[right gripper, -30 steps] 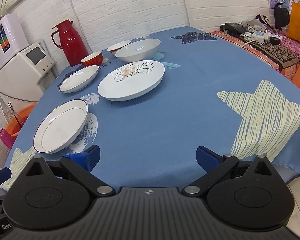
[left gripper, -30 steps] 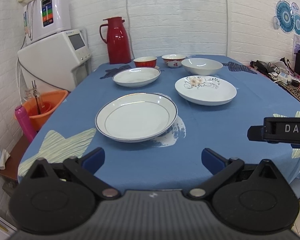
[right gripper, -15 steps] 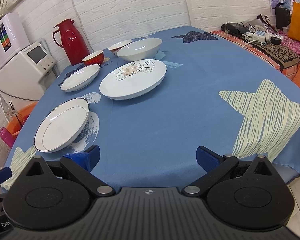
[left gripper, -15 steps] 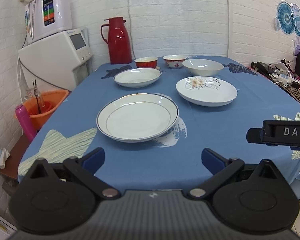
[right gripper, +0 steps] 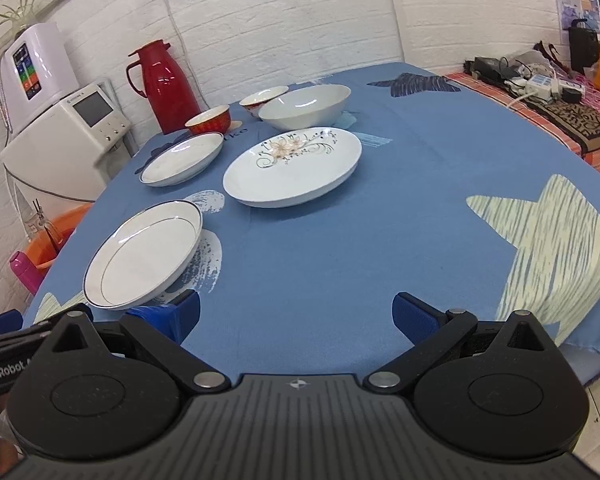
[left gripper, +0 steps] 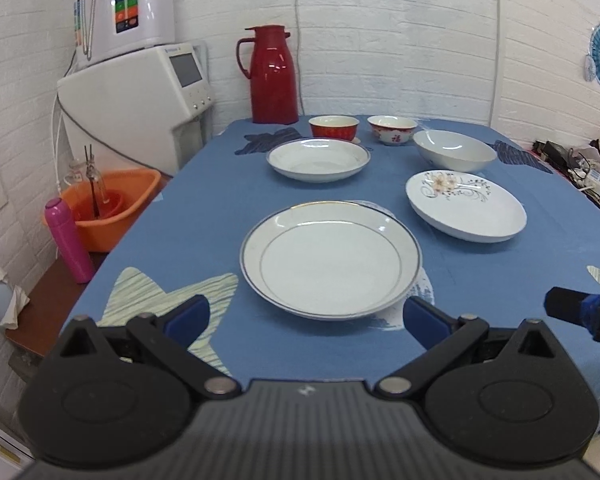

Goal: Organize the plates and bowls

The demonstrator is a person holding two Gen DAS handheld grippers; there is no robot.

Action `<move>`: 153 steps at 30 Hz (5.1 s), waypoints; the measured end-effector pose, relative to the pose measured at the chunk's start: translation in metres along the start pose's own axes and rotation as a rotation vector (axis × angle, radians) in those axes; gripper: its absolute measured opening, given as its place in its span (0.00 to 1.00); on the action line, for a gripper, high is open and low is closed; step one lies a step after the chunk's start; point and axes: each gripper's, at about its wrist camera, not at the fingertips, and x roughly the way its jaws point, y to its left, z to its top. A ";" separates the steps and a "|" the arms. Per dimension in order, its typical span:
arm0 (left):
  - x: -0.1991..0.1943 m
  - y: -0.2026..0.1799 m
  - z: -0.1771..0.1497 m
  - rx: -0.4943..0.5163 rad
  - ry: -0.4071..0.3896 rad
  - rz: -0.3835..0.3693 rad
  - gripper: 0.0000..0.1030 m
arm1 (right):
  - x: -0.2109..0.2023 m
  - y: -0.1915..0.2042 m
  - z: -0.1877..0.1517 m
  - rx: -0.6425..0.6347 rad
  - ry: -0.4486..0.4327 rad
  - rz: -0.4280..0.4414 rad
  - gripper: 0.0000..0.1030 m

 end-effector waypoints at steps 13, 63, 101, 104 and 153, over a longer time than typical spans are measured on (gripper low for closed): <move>0.054 0.046 0.044 0.033 0.048 0.024 1.00 | 0.036 0.023 0.034 -0.187 -0.047 0.144 0.88; 0.160 0.054 0.065 0.151 0.322 -0.242 0.26 | 0.151 0.096 0.047 -0.192 0.262 0.180 0.16; 0.286 -0.108 0.166 0.312 0.434 -0.493 0.60 | 0.174 -0.078 0.148 0.053 0.261 0.025 0.32; 0.299 -0.109 0.163 0.292 0.486 -0.519 0.60 | 0.190 -0.078 0.155 0.009 0.289 0.004 0.33; 0.279 -0.097 0.170 0.242 0.483 -0.493 0.24 | 0.201 -0.054 0.151 0.060 0.364 0.030 0.10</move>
